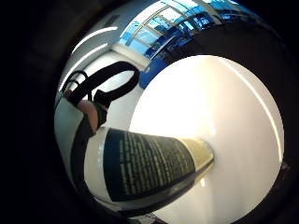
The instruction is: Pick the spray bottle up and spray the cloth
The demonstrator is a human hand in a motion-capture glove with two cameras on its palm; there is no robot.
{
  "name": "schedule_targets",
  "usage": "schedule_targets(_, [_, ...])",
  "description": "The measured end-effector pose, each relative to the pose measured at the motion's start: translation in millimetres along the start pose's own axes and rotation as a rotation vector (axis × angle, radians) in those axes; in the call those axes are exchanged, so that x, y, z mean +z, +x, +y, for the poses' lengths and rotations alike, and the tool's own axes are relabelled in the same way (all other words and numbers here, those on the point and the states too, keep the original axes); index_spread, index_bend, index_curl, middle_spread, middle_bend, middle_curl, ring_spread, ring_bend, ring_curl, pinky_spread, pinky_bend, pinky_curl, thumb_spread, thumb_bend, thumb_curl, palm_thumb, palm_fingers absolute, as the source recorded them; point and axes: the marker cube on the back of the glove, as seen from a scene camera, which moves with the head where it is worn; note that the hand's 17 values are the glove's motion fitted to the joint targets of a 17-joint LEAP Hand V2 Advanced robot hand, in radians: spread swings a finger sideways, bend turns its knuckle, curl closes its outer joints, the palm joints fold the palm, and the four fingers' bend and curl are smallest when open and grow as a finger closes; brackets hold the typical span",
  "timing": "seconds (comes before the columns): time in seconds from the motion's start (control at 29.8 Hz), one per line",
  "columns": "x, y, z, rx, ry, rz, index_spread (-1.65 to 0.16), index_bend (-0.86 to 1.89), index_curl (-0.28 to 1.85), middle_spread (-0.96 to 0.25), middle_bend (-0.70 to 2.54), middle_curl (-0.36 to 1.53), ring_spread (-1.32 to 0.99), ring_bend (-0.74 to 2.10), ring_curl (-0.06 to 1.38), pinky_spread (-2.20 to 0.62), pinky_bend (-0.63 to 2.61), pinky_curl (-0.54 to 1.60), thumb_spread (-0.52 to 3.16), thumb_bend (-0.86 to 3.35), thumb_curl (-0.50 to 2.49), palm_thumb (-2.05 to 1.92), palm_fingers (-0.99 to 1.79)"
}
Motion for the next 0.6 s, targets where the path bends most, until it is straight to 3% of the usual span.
schedule_targets(0.3, [2,104,43,0.162,0.013,0.018,-0.26,0.53,0.59,-0.23,0.63,0.51,-0.2,0.49,0.45,-0.15,0.33,0.3,0.34,-0.03,0.77,0.89,1.36])
schedule_targets(0.6, [-2,111,37,0.162,-0.052,-0.008,-0.25,0.53,0.59,-0.22,0.64,0.51,-0.18,0.5,0.45,-0.18,0.33,0.33,0.3,-0.03,0.79,0.89,1.36])
